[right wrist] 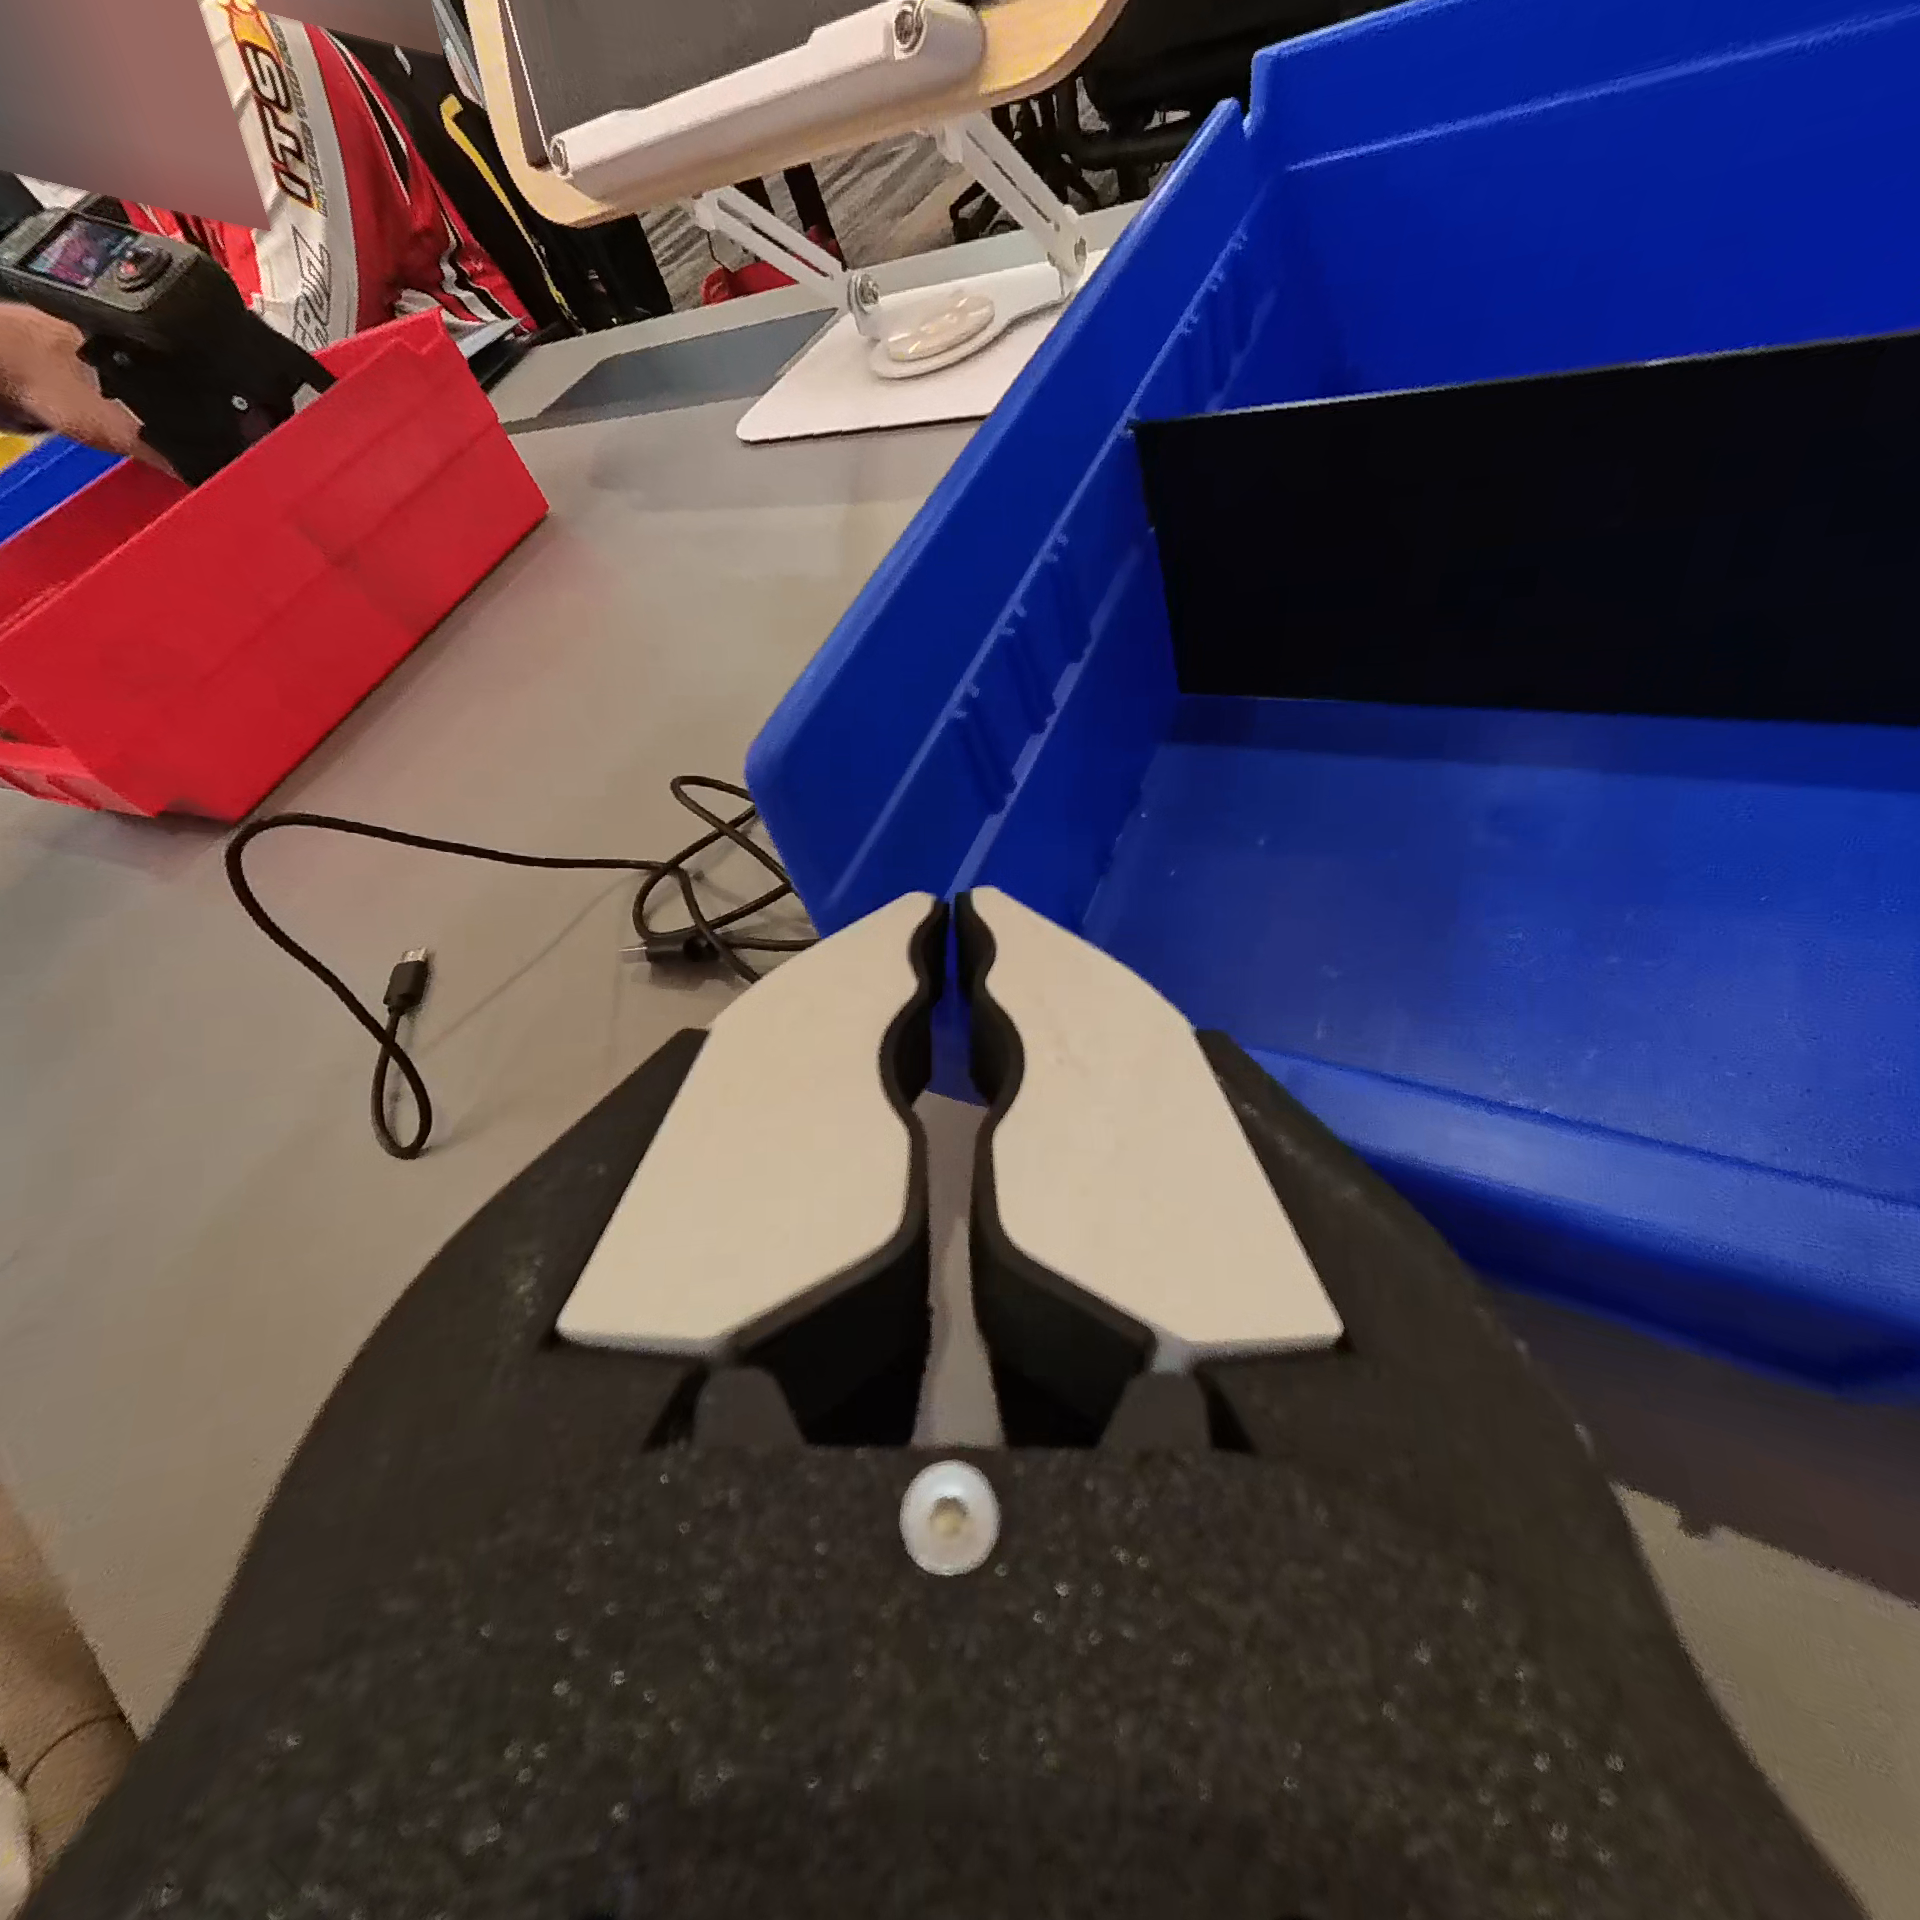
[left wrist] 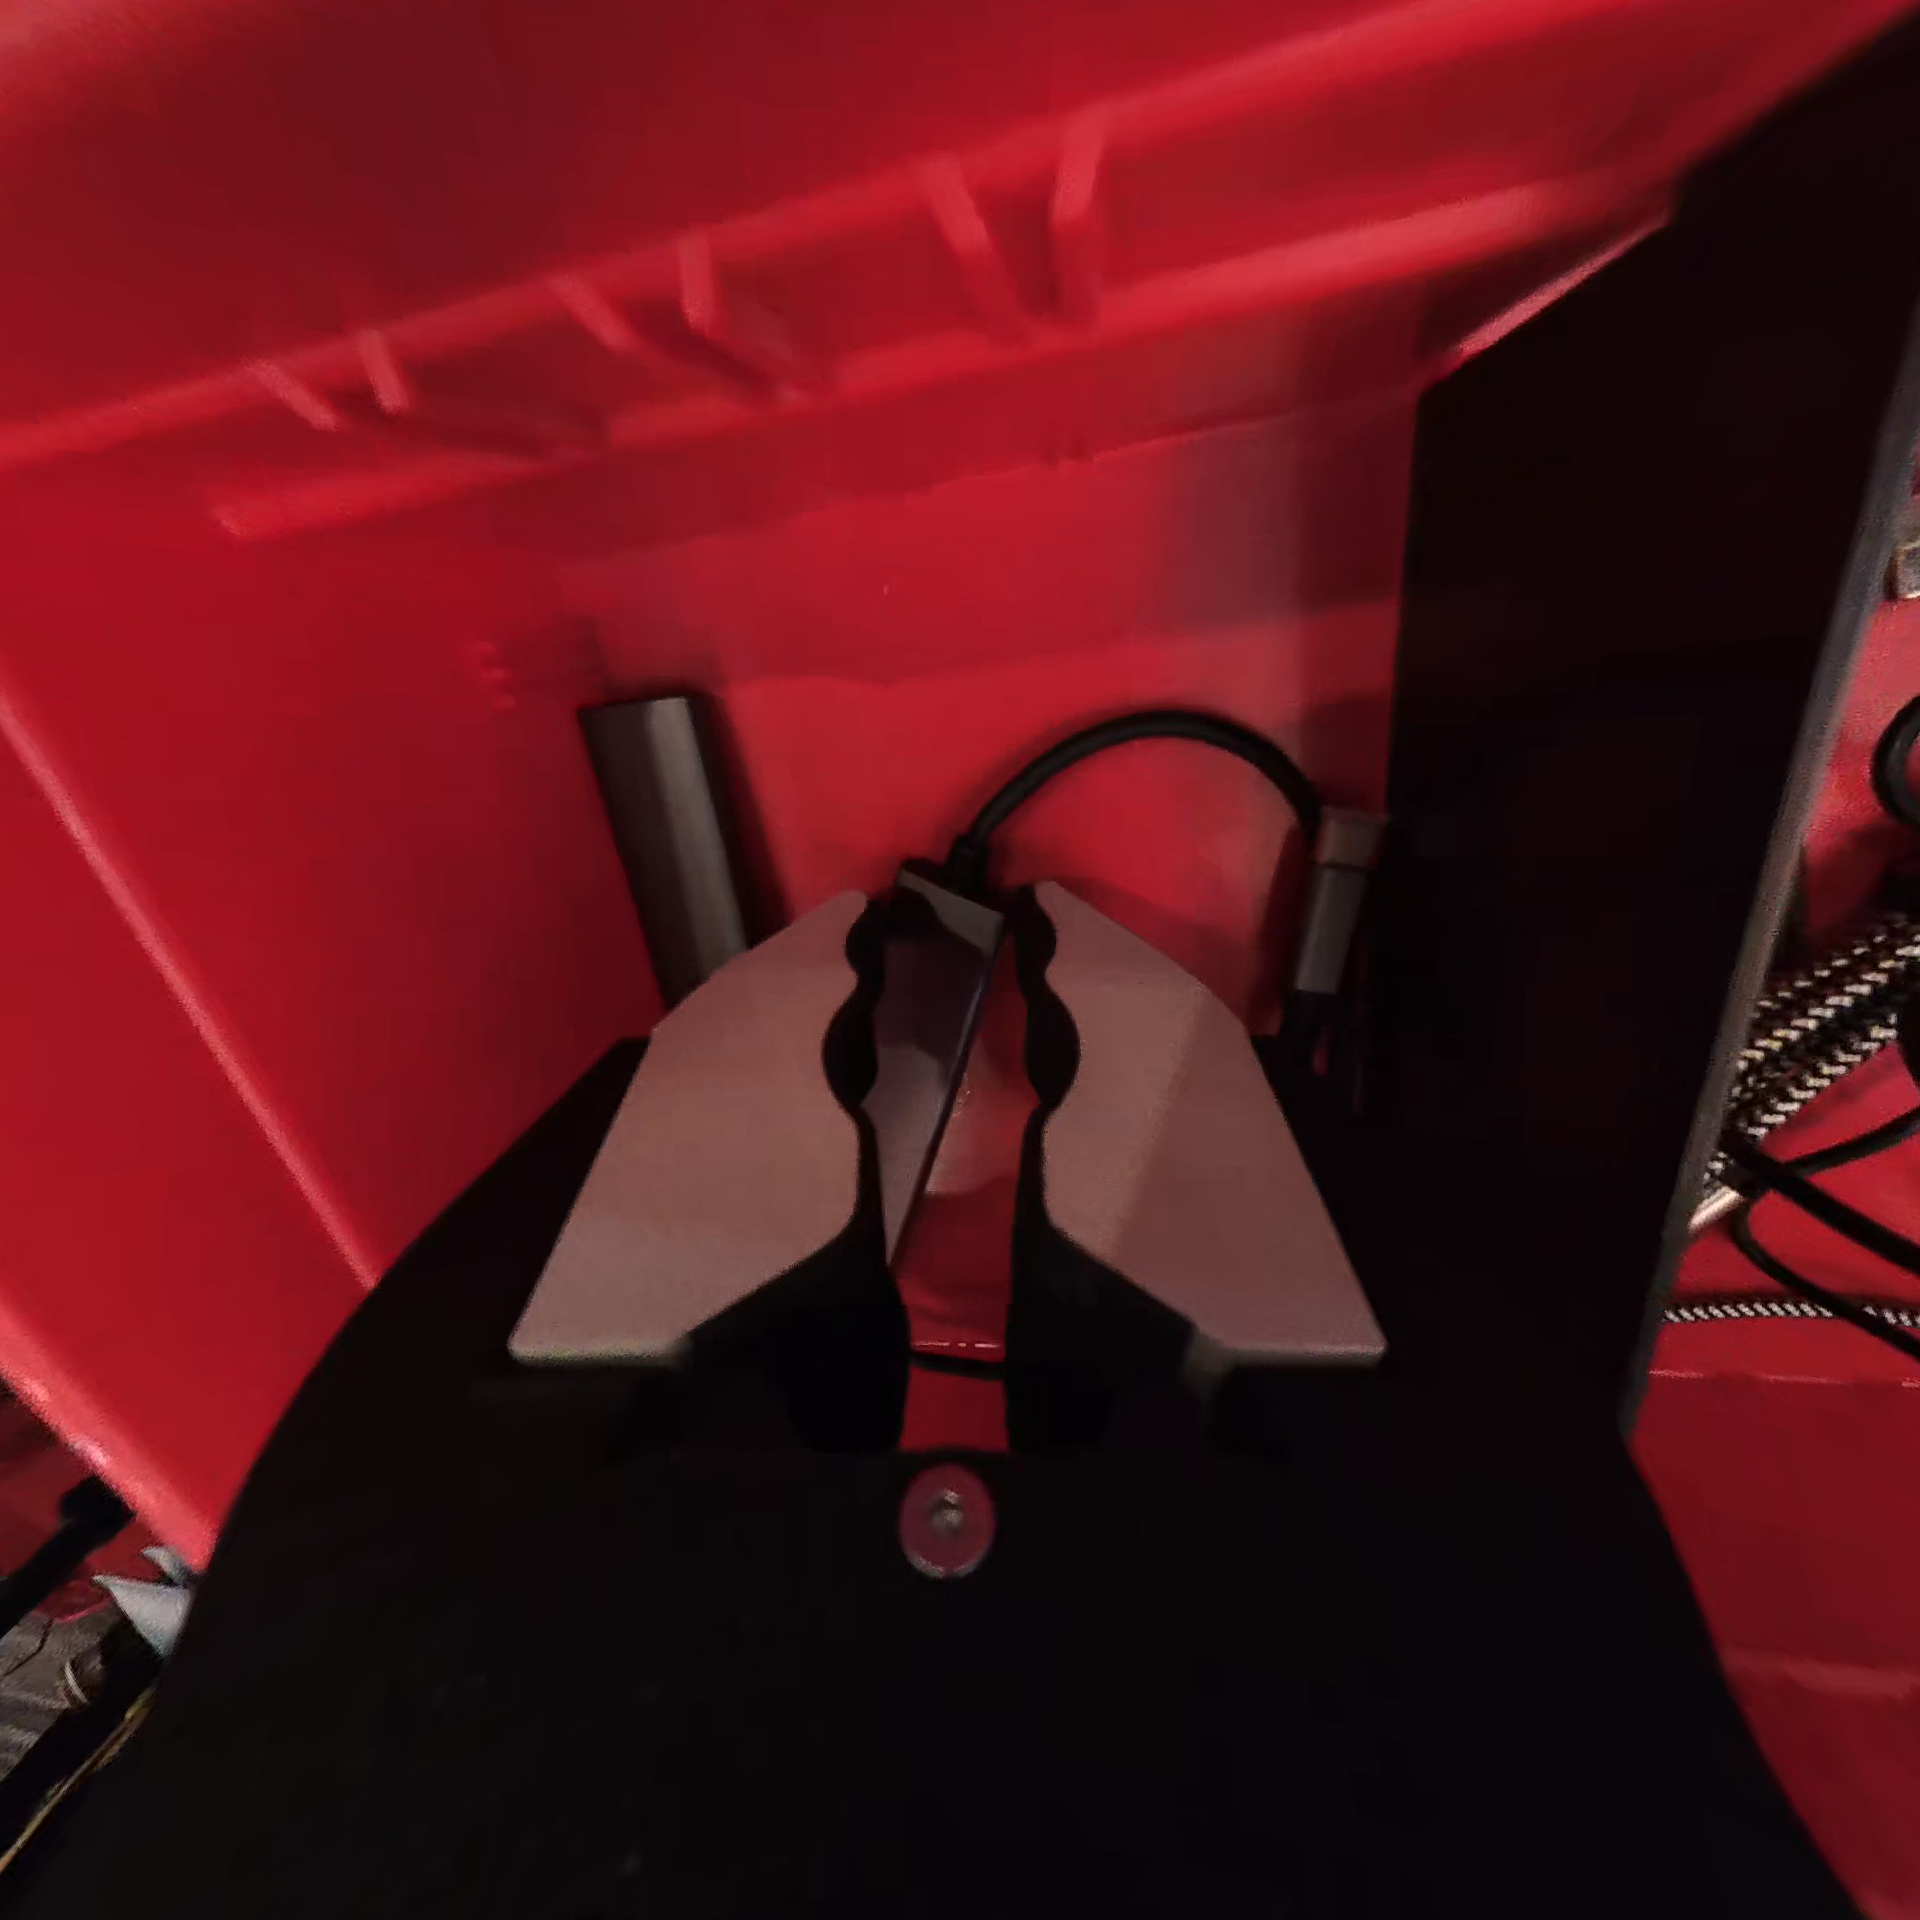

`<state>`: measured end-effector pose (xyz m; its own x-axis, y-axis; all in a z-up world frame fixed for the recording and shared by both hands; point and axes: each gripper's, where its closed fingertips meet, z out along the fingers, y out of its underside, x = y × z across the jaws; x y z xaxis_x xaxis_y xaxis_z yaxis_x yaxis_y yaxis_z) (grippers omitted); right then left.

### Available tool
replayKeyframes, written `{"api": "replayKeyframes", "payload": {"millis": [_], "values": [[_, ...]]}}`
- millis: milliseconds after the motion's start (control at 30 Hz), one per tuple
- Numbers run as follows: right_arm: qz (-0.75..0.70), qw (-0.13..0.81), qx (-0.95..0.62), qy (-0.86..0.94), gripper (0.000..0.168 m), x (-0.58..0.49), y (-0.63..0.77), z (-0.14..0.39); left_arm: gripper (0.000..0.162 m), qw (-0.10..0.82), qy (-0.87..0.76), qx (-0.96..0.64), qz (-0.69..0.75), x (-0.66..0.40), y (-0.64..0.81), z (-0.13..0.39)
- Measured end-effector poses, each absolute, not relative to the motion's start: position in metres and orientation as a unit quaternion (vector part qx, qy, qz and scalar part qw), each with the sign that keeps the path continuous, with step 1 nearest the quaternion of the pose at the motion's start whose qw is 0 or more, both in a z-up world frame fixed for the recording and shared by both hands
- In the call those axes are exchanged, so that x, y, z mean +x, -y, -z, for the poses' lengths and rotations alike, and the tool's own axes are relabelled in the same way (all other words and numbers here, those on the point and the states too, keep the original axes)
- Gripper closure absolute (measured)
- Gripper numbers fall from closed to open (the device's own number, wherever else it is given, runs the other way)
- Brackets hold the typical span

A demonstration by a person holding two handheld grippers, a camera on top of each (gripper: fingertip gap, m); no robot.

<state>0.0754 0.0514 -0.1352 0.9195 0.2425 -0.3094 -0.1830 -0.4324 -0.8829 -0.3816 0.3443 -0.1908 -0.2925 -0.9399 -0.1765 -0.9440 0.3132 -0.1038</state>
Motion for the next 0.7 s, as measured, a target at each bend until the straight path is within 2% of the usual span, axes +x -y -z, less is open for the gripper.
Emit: {"api": "replayKeyframes", "payload": {"millis": [167, 367, 533, 700], "values": [[-0.205, 0.535, -0.819, 0.014, 0.168, 0.075, -0.051, 0.134, 0.139, 0.183, -0.784, -0.593, -0.024, -0.379, -0.340, 0.155], [-0.204, 0.541, -0.816, 0.016, 0.168, 0.072, -0.047, 0.129, 0.139, 0.333, -0.727, -0.601, 0.013, -0.372, -0.317, 0.047], [-0.195, 0.552, -0.811, 0.015, 0.168, 0.070, -0.044, 0.123, 0.139, 0.471, -0.632, -0.601, 0.135, -0.358, -0.297, -0.050], [-0.153, 0.580, -0.800, 0.000, 0.168, 0.079, -0.042, 0.111, 0.139, 0.553, -0.550, -0.543, 0.311, -0.334, -0.246, -0.111]]}}
